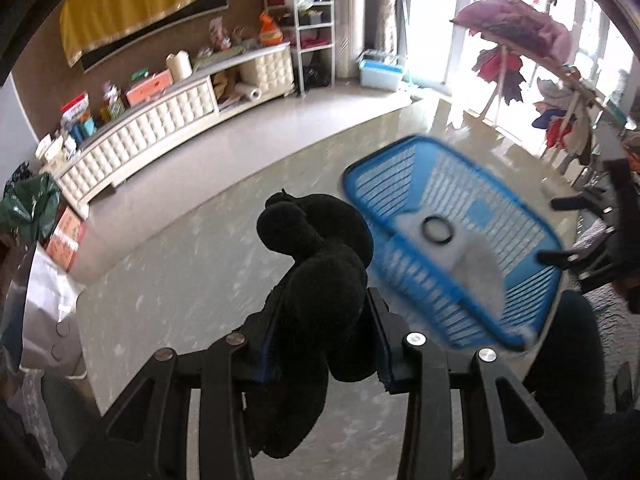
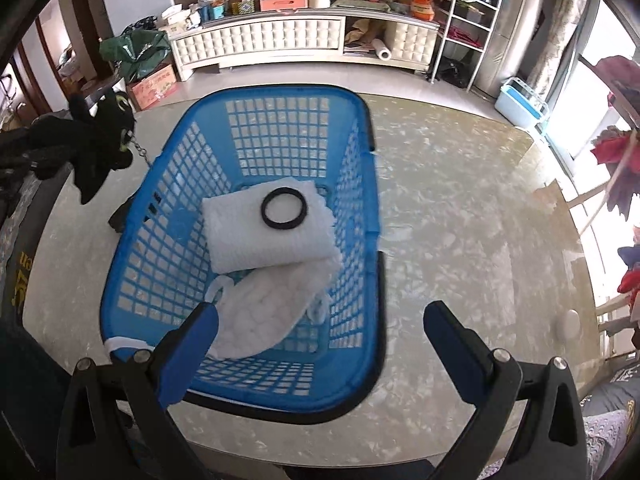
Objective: Organize soft objects
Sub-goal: 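Lift the black plush toy with the left tool and carry it toward the basket, then lower the plush toy into the blue basket and open the left tool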
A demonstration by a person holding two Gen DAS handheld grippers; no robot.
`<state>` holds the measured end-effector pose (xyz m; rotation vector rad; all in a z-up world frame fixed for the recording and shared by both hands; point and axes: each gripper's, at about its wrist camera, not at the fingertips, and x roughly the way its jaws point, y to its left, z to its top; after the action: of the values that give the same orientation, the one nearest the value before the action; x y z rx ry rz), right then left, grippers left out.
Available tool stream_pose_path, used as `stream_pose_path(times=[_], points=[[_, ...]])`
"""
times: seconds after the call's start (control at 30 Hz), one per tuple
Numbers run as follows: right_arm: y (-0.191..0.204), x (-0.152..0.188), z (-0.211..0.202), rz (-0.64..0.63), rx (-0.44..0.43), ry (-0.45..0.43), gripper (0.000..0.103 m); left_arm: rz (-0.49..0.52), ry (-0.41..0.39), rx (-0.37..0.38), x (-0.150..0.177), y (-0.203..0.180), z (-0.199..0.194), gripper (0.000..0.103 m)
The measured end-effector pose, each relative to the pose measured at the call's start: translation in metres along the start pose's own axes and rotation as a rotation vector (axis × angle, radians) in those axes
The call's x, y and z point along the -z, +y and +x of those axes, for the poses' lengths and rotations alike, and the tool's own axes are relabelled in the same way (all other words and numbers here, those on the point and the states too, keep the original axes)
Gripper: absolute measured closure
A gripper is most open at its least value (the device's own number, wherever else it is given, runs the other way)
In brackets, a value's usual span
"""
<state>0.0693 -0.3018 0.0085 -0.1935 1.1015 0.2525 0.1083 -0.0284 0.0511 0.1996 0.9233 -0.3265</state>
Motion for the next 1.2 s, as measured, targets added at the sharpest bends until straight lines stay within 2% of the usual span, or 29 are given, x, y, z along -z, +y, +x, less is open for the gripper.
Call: stream_pose_path(times=[0.33, 0.67, 0.77, 0.97, 1.13, 1.2], points=[[-0.006, 0.009, 0.0, 0.004, -0.006, -0.029, 0.0, 0.134, -0.013, 0.072, -0.027, -0.066, -0.008, 0.067], [-0.019, 0.017, 0.01, -0.003, -0.038, -0.035, 0.0, 0.212, 0.032, 0.119, -0.039, -0.105, 0.03, 0.069], [-0.025, 0.018, 0.013, 0.01, -0.054, -0.037, 0.0, 0.216, 0.046, 0.13, -0.043, -0.109, 0.036, 0.071], [-0.034, 0.017, 0.016, 0.023, -0.085, -0.045, 0.0, 0.21, 0.013, 0.131, -0.062, -0.112, 0.039, 0.072], [-0.043, 0.016, 0.021, 0.045, -0.105, -0.054, 0.0, 0.204, -0.027, 0.193, -0.068, -0.115, 0.037, 0.072], [-0.046, 0.015, 0.025, 0.049, -0.11, -0.052, 0.0, 0.22, -0.008, 0.183, -0.067, -0.121, 0.046, 0.072]])
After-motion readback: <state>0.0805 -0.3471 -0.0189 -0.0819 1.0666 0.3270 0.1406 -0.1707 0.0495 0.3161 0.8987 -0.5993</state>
